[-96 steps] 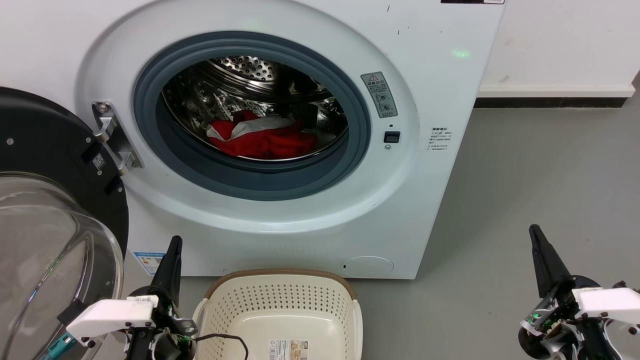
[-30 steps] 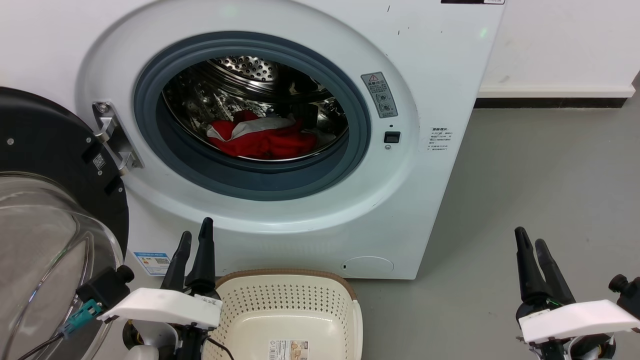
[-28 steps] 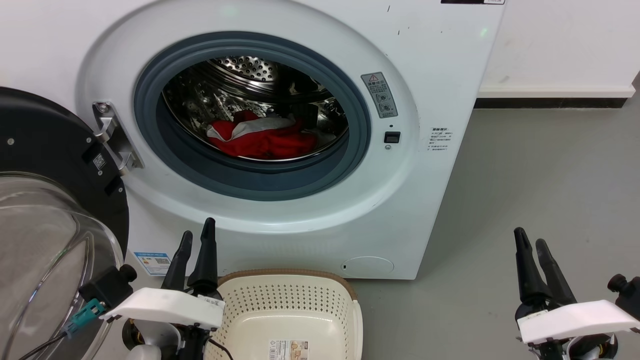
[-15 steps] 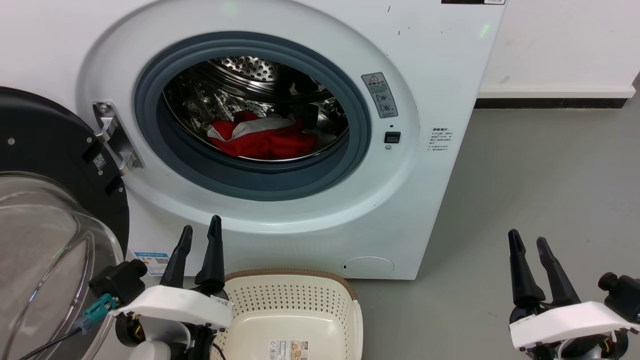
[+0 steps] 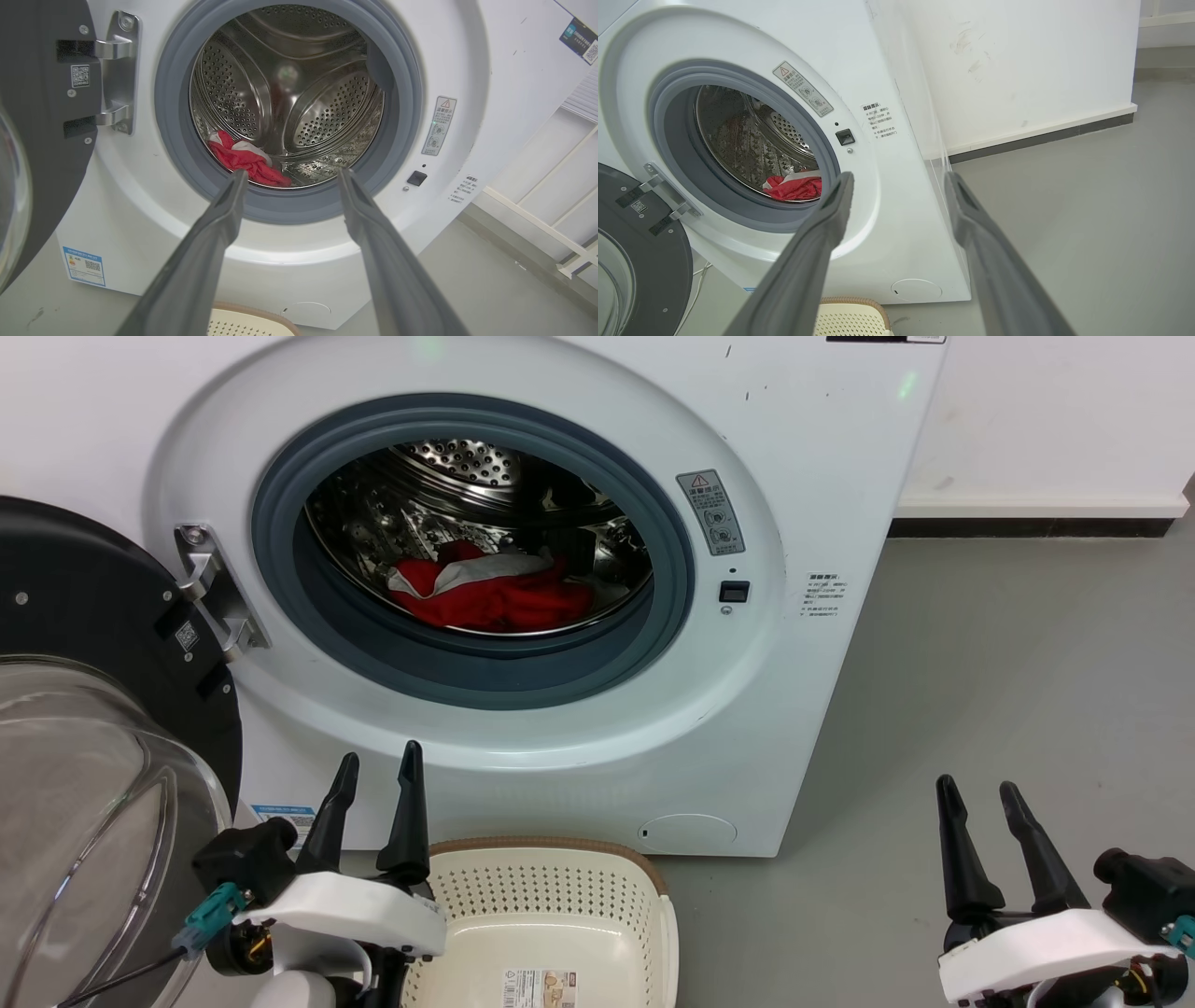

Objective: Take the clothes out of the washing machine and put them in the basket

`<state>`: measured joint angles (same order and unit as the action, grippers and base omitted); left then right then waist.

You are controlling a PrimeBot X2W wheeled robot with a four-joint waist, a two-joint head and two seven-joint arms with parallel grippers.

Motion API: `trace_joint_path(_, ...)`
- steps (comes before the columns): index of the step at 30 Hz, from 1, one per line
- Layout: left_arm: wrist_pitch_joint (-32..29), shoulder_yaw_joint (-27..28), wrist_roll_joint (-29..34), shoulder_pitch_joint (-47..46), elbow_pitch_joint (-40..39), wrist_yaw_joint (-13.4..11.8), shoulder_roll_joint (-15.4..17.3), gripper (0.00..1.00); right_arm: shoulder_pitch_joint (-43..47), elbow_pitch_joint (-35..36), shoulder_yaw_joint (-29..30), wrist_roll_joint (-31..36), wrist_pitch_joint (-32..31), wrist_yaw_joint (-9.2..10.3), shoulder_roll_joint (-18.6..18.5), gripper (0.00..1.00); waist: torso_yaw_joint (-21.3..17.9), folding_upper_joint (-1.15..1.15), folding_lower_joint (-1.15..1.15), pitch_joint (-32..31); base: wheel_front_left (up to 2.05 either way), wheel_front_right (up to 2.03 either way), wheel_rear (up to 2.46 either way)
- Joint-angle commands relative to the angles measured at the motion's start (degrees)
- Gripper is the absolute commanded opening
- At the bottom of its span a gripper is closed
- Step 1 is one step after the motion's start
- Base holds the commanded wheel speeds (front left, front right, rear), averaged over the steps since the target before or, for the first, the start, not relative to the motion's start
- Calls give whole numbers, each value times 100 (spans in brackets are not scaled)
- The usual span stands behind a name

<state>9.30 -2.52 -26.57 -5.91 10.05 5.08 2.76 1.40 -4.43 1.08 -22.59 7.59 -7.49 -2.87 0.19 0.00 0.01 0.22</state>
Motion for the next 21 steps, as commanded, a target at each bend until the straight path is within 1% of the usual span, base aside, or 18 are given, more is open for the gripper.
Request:
trace_joint_path(1,60,-5,179,-97,-22,-14,14,100,-2,76,-10,166,49,-1,-4,100,0,0,0,2,0,0,0)
trace_joint_path(21,315,-12,1330,-130,119,-109,31,100,100,131,1,1250,175,0,-3,100,-21,0,0,-5,0,0,0)
